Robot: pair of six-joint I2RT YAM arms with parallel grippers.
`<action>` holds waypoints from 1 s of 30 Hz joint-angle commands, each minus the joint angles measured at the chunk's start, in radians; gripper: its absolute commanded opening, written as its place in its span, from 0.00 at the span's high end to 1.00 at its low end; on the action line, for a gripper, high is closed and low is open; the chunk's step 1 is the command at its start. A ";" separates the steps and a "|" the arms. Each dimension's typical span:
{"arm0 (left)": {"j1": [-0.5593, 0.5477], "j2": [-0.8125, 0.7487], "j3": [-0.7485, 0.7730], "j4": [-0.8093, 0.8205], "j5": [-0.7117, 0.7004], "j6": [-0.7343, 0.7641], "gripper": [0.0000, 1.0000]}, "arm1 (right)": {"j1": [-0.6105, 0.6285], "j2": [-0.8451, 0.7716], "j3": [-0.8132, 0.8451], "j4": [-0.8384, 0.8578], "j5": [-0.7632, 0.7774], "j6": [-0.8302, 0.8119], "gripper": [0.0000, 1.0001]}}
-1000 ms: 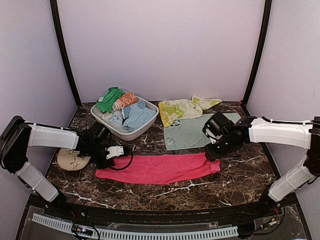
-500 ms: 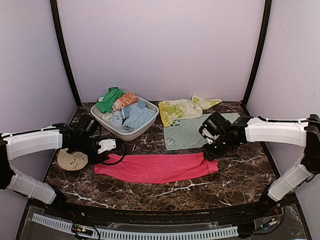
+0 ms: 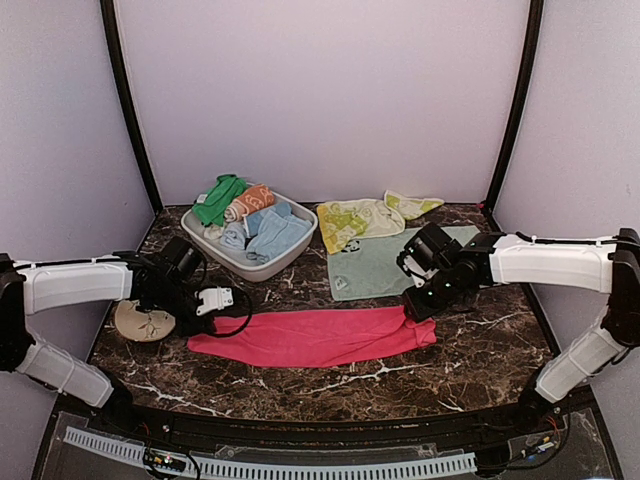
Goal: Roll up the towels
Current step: Adjust the towel at the center of the board.
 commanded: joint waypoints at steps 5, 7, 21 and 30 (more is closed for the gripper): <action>0.006 0.054 0.000 0.125 -0.033 0.011 0.77 | 0.007 -0.031 -0.016 0.007 0.014 0.016 0.55; 0.005 0.080 0.022 0.112 -0.029 0.006 0.90 | 0.006 -0.025 -0.013 0.006 0.010 0.015 0.56; 0.006 0.009 0.084 0.003 -0.004 0.009 1.00 | 0.003 -0.003 0.008 -0.008 0.037 -0.044 0.56; 0.005 -0.016 0.114 -0.043 -0.017 -0.008 1.00 | 0.001 -0.021 0.006 -0.011 0.052 -0.100 0.55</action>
